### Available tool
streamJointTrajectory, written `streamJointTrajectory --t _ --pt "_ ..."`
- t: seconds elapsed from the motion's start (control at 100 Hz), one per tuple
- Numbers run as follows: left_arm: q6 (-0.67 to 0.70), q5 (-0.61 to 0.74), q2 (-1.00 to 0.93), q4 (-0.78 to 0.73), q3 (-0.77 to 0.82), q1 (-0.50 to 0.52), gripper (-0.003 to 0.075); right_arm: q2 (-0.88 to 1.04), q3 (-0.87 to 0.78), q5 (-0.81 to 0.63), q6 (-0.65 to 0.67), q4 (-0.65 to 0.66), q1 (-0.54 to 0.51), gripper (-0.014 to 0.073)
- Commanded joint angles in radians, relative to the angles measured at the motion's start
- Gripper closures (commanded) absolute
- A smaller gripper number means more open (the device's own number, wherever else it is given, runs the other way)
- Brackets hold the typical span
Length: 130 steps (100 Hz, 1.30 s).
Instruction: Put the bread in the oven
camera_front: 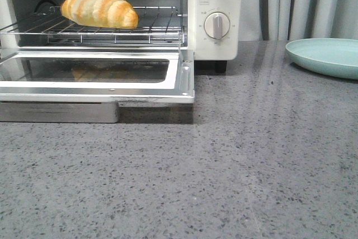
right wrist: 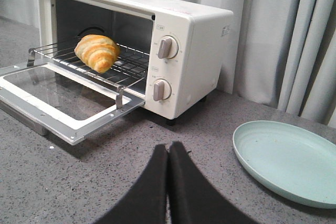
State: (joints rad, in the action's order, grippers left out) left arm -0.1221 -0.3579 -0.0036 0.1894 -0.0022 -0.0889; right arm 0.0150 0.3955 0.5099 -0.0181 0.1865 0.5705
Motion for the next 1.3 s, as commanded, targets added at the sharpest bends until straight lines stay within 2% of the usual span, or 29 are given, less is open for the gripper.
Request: streamJointTrajectory --t 0.0,0.55,0.62,0.74,0.97,1.07,1.17,1.29 --pt "0.009 0.047 -0.030 -0.006 0.026 0.003 0.0741 0.005 0.024 -0.077 0.001 0.019 -0.007 0.0656" --pt "0.009 0.047 -0.030 -0.006 0.026 0.003 0.0742 0.008 0.022 -0.068 0.001 0.021 -0.007 0.0656" --pt "0.009 0.047 -0.030 -0.006 0.026 0.003 0.0742 0.012 0.011 -0.026 0.001 0.073 -0.018 0.0656" --pt "0.009 0.047 -0.030 -0.006 0.026 0.003 0.0741 0.012 -0.052 -0.098 0.003 0.055 -0.111 0.0656" --pt "0.009 0.047 -0.030 -0.006 0.026 0.003 0.0741 0.012 -0.296 -0.324 0.003 -0.095 -0.384 0.0656" --pt "0.009 0.047 -0.030 -0.006 0.026 0.003 0.0741 0.012 -0.371 -0.323 0.003 -0.095 -0.451 0.0656" --pt "0.009 0.047 -0.030 -0.006 0.026 0.003 0.0741 0.012 -0.419 -0.318 0.003 -0.096 -0.460 0.0656" --pt "0.009 0.047 -0.030 -0.006 0.026 0.003 0.0741 0.012 -0.418 -0.198 0.003 -0.105 -0.460 0.0656"
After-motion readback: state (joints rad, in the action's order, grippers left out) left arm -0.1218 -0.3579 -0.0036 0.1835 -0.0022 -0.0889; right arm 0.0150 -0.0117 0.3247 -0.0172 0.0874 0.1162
